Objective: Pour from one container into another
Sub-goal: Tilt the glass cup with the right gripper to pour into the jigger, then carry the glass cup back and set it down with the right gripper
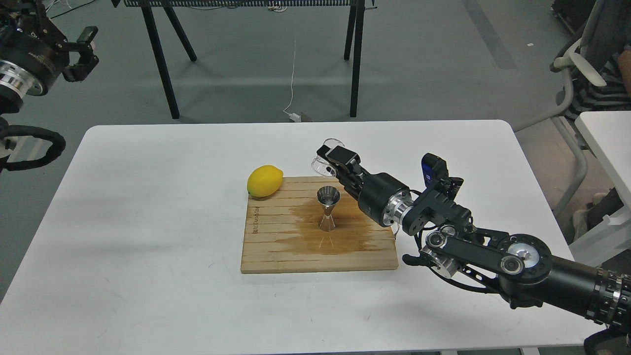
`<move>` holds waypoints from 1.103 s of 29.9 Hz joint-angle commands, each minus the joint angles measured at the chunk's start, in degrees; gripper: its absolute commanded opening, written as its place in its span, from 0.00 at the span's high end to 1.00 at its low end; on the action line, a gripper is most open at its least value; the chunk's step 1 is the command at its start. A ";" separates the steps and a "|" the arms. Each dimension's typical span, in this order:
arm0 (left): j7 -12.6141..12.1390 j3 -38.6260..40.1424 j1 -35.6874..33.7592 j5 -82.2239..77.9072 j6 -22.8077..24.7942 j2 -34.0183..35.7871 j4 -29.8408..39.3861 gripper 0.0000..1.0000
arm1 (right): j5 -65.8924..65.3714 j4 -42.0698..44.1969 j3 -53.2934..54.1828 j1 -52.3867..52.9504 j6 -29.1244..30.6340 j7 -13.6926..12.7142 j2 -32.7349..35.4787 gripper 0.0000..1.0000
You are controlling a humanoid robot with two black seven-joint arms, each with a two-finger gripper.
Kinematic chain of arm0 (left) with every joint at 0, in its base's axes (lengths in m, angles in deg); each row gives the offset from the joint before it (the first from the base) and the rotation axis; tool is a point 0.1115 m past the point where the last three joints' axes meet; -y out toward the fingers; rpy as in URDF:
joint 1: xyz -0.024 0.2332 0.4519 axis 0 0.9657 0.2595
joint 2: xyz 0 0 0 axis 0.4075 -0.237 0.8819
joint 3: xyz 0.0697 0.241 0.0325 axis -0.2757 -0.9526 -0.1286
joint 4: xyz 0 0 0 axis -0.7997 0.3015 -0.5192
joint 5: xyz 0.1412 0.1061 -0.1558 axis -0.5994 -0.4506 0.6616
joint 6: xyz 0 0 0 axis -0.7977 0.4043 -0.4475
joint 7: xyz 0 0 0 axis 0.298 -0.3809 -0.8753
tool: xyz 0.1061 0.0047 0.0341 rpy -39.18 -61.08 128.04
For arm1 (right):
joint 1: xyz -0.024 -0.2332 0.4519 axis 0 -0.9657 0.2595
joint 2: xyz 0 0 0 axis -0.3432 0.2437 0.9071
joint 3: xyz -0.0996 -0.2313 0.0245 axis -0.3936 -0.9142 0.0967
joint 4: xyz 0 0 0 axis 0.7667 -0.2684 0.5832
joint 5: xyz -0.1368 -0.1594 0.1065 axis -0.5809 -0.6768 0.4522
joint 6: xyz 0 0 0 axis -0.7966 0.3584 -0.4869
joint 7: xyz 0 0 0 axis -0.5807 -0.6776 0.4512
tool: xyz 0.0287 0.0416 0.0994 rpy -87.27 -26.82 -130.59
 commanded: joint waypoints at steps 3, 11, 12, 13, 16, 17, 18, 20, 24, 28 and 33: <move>0.00 0.00 0.00 0.00 -0.07 -0.02 -0.09 0.01 | 0.00 0.00 -0.10 0.02 -0.03 0.05 0.09 0.77; 0.00 -0.09 -0.09 0.00 -1.74 -0.11 -0.01 0.01 | 0.00 -0.09 -0.27 0.02 -0.03 0.05 0.79 0.77; 0.00 -0.09 -0.09 0.00 -1.65 -0.11 -0.09 0.01 | 0.00 -0.09 -0.27 0.02 -0.03 0.05 0.79 0.77; 0.00 -0.09 -0.09 0.00 -1.65 -0.11 -0.01 0.01 | 0.00 -0.09 -0.27 0.02 -0.03 0.05 0.79 0.77; 0.00 -0.09 -0.09 0.00 -1.65 -0.02 -0.01 0.01 | 0.00 -0.09 -0.27 0.11 -0.03 0.05 0.79 0.77; 0.00 -0.09 -0.09 0.00 -1.65 -0.02 -0.09 0.01 | -0.09 -0.09 -0.27 0.11 -0.03 0.05 0.79 0.77; 0.00 -0.09 -0.09 0.00 -1.65 -0.02 -0.09 0.01 | -0.09 -0.09 -0.27 0.11 -0.03 0.05 0.79 0.77; -0.08 -0.09 -0.09 -0.09 -1.65 -0.02 -0.09 0.01 | -0.09 -0.09 -0.27 0.11 -0.03 0.05 1.14 0.77; -0.09 -0.09 -0.18 -0.09 -1.65 0.07 -0.09 0.01 | -0.09 -0.09 -0.27 0.11 -0.03 0.05 1.58 0.77; -0.17 -0.18 -0.27 -0.09 -1.83 0.07 -0.01 0.01 | 0.96 -0.26 1.13 -0.16 0.23 0.05 2.11 0.77; -0.26 -0.18 -0.35 -0.09 -1.74 0.07 -0.01 0.01 | 9.54 -0.97 10.95 -1.82 0.49 -0.31 2.02 0.77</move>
